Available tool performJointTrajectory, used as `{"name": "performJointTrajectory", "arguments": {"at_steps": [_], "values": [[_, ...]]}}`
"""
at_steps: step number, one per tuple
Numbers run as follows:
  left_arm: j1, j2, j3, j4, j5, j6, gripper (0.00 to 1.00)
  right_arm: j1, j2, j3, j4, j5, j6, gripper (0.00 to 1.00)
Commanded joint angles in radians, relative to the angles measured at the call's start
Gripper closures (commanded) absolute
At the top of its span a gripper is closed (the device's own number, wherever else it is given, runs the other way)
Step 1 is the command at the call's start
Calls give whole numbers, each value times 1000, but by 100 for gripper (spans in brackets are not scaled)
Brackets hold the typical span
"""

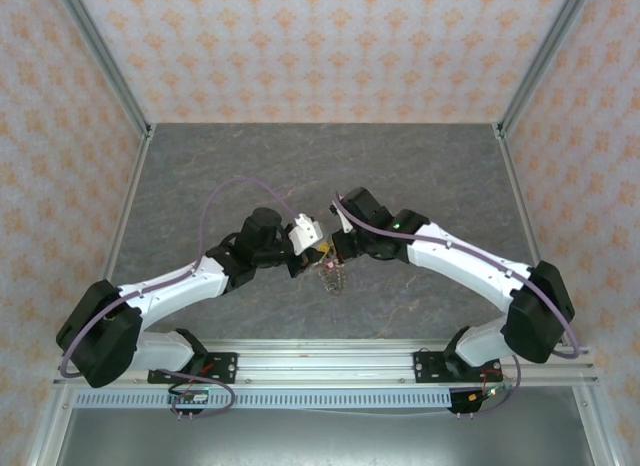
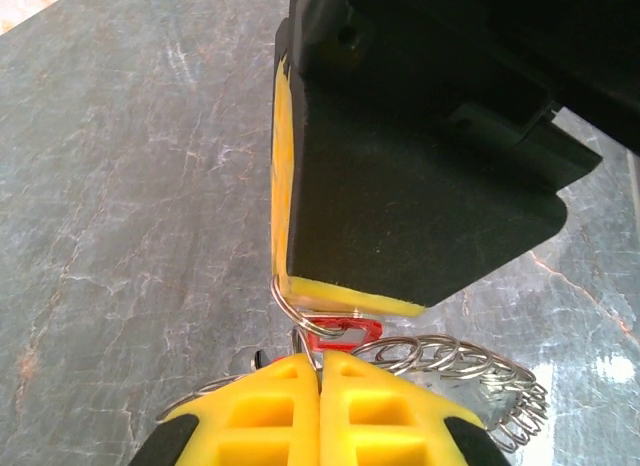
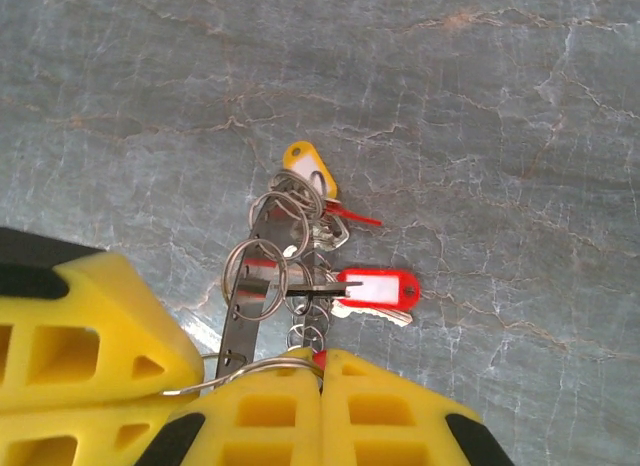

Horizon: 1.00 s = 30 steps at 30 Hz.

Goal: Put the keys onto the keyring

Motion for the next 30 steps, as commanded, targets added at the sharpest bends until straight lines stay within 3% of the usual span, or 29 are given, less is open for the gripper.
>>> {"name": "performJointTrajectory", "arguments": {"at_steps": [1, 16, 30], "values": [[-12, 3, -11, 93, 15, -24, 100, -17, 48, 31, -124, 76, 87, 100], [-26, 27, -51, 221, 1, -50, 100, -59, 169, 137, -246, -4, 241, 100], [-42, 35, -73, 303, -4, -75, 100, -111, 229, 148, -249, -185, 269, 100]]}}
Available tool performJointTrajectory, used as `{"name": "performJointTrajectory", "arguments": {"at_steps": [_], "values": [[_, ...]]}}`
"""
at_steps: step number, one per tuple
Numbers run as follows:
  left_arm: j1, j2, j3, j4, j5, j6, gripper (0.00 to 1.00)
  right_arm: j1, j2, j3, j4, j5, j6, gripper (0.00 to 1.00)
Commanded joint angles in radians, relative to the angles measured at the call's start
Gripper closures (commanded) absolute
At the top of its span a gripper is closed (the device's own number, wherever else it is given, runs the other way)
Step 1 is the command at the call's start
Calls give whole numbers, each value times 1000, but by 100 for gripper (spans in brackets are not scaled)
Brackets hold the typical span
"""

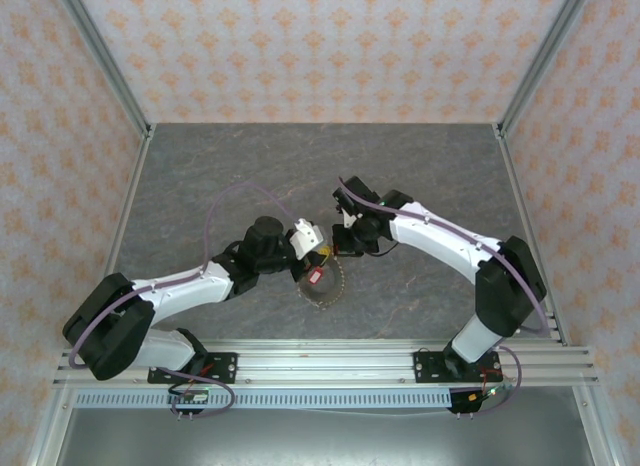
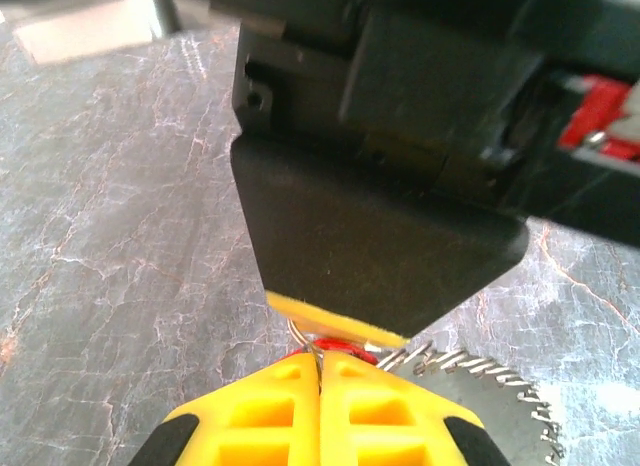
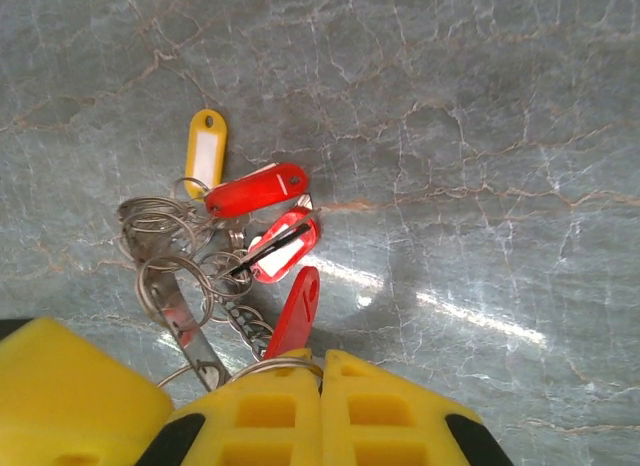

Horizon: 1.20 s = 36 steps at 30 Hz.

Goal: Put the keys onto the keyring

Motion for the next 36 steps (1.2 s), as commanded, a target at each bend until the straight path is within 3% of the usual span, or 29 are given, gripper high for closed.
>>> {"name": "performJointTrajectory", "arguments": {"at_steps": [1, 8, 16, 21, 26, 33, 36], "values": [[-19, -5, 11, 133, 37, -11, 100, -23, 48, 34, -67, 13, 29, 100], [-28, -5, 9, 137, 28, -14, 100, -34, 54, 57, -73, -31, 26, 99], [-28, -19, -3, 123, 7, -13, 100, -75, -17, 8, -26, -61, 12, 78], [-28, -26, -4, 116, 1, -13, 100, -94, -91, -39, 31, -72, 3, 75], [-26, -48, -10, 93, -7, -10, 100, -95, -171, -90, 58, 58, -40, 76], [-26, -95, 0, -30, -6, 3, 100, -95, -483, -495, 606, -36, -203, 71], [-25, -81, 24, -97, -23, 25, 100, -95, -517, -551, 681, -102, -168, 67]]}}
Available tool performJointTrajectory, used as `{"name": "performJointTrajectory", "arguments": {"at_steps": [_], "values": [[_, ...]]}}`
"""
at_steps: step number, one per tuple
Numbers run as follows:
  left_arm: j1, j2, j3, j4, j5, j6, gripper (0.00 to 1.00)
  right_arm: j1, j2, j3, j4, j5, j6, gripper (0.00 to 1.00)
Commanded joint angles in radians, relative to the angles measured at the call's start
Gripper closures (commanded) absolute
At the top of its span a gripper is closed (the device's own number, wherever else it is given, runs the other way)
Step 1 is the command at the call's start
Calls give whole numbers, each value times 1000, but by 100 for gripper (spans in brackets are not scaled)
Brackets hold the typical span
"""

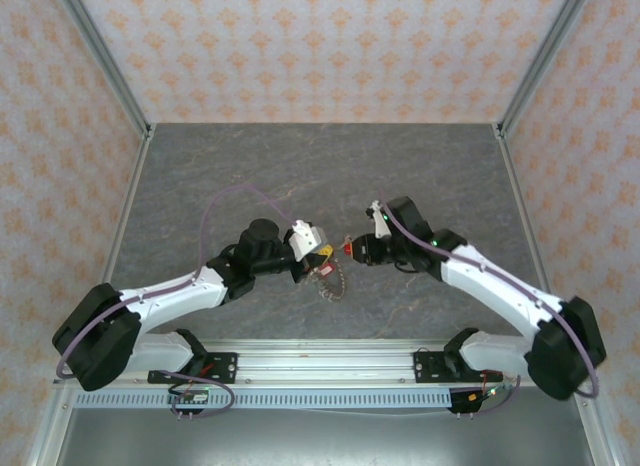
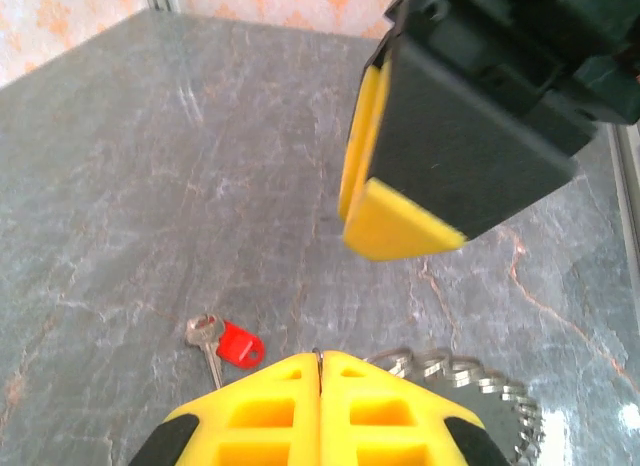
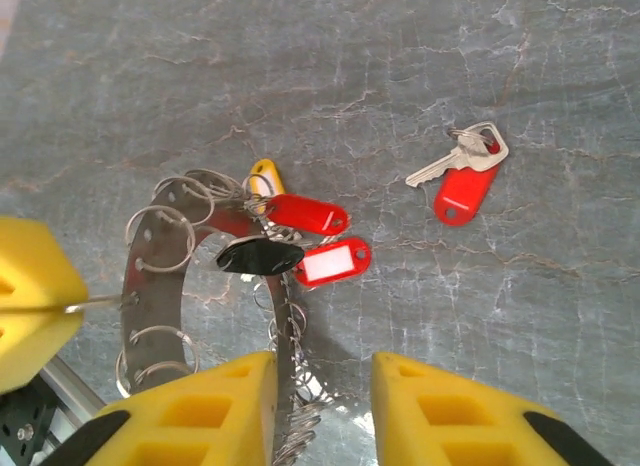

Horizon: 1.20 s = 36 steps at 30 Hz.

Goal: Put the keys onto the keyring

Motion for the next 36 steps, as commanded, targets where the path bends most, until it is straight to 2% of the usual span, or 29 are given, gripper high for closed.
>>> {"name": "performJointTrajectory", "arguments": {"at_steps": [1, 4, 8, 11, 18, 22, 24, 27, 29, 33, 36], "values": [[-1, 1, 41, -98, -32, 23, 100, -2, -16, -38, 232, -107, -20, 65], [-3, 26, 72, -149, -67, 36, 100, 3, -6, -68, 258, -121, 39, 61], [-4, 118, 179, -301, -29, 98, 100, 5, -19, -130, 302, -99, 117, 60], [-7, 187, 229, -342, -32, 101, 100, 5, -35, -170, 313, -78, 154, 60], [-33, 225, 240, -428, -22, 143, 100, 35, -47, -253, 300, 26, 239, 62], [-57, 224, 214, -470, -67, 126, 99, 86, -24, -283, 315, 41, 239, 62], [-62, 222, 184, -420, -113, 54, 88, 117, -15, -293, 335, 55, 219, 62], [-62, 197, 147, -346, -150, -27, 85, 170, -26, -321, 389, 103, 170, 62], [-61, 165, 132, -310, -188, -80, 77, 211, -47, -344, 412, 162, 131, 61], [-59, 78, 122, -344, -224, -146, 64, 268, -79, -371, 415, 229, 113, 59], [-46, -25, 69, -359, -301, -257, 62, 330, -74, -379, 423, 259, 154, 58]]}}
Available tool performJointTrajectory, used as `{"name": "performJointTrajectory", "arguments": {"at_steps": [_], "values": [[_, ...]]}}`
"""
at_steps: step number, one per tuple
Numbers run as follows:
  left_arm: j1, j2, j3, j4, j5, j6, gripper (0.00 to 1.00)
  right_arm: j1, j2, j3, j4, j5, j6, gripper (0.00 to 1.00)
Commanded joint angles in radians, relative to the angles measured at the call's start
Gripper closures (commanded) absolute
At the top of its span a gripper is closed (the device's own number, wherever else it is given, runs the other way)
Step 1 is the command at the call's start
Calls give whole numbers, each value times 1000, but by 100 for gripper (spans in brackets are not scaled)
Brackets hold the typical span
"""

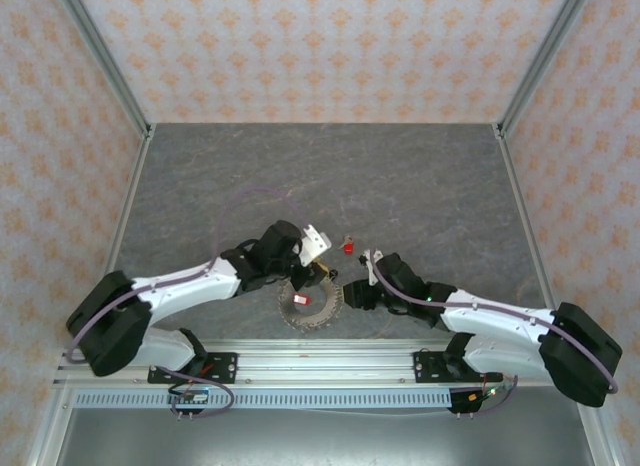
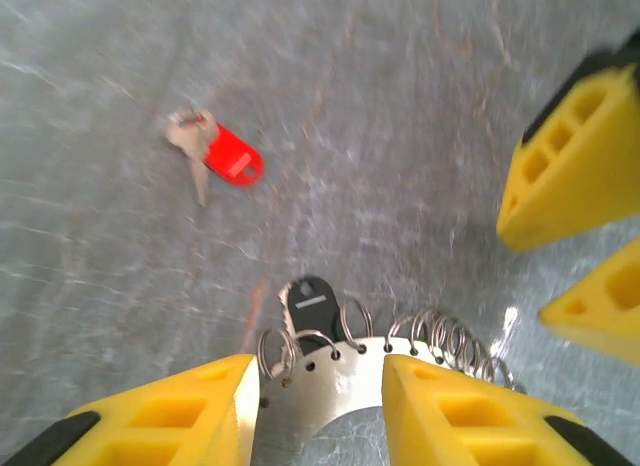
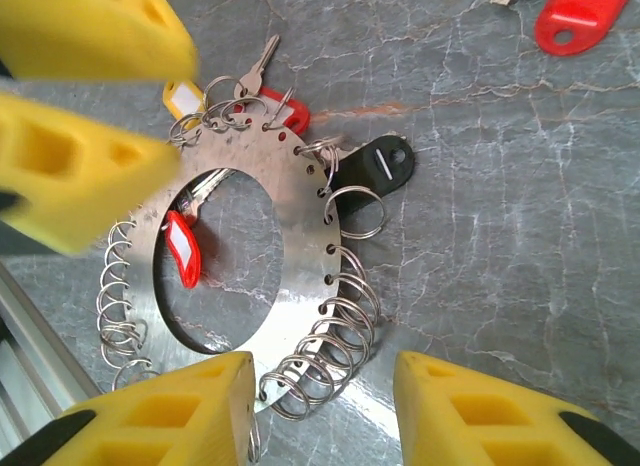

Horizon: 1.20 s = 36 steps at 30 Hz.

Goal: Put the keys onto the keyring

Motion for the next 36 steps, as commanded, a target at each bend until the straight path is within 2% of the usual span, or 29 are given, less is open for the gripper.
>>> {"name": "performJointTrajectory", "arguments": {"at_steps": [1, 4, 8, 11, 16, 19, 24, 26, 31, 36], "values": [[19, -128, -66, 5, -129, -180, 61, 66, -2, -18, 56, 92, 26, 58], [42, -248, -151, -11, -199, -336, 56, 114, 49, -15, 78, 104, 92, 57], [49, -364, -200, -120, -256, -496, 47, 182, 100, 17, 79, 160, 133, 57], [51, -397, -196, -221, -276, -578, 43, 194, 123, 35, 37, 173, 205, 57], [51, -376, -214, -314, -222, -711, 41, 206, 165, 37, 14, 171, 299, 61], [51, -352, -237, -303, -148, -748, 42, 206, 177, 27, 78, 130, 329, 63], [51, -337, -250, -286, -89, -752, 45, 195, 207, 44, 76, 155, 417, 60], [51, -328, -256, -266, -59, -748, 48, 160, 231, 49, 73, 132, 497, 59], [52, -266, -248, -227, 13, -721, 61, 94, 305, 73, 122, 30, 557, 60], [51, -163, -217, -190, 70, -695, 66, 79, 378, 93, 187, -20, 565, 60]]}}
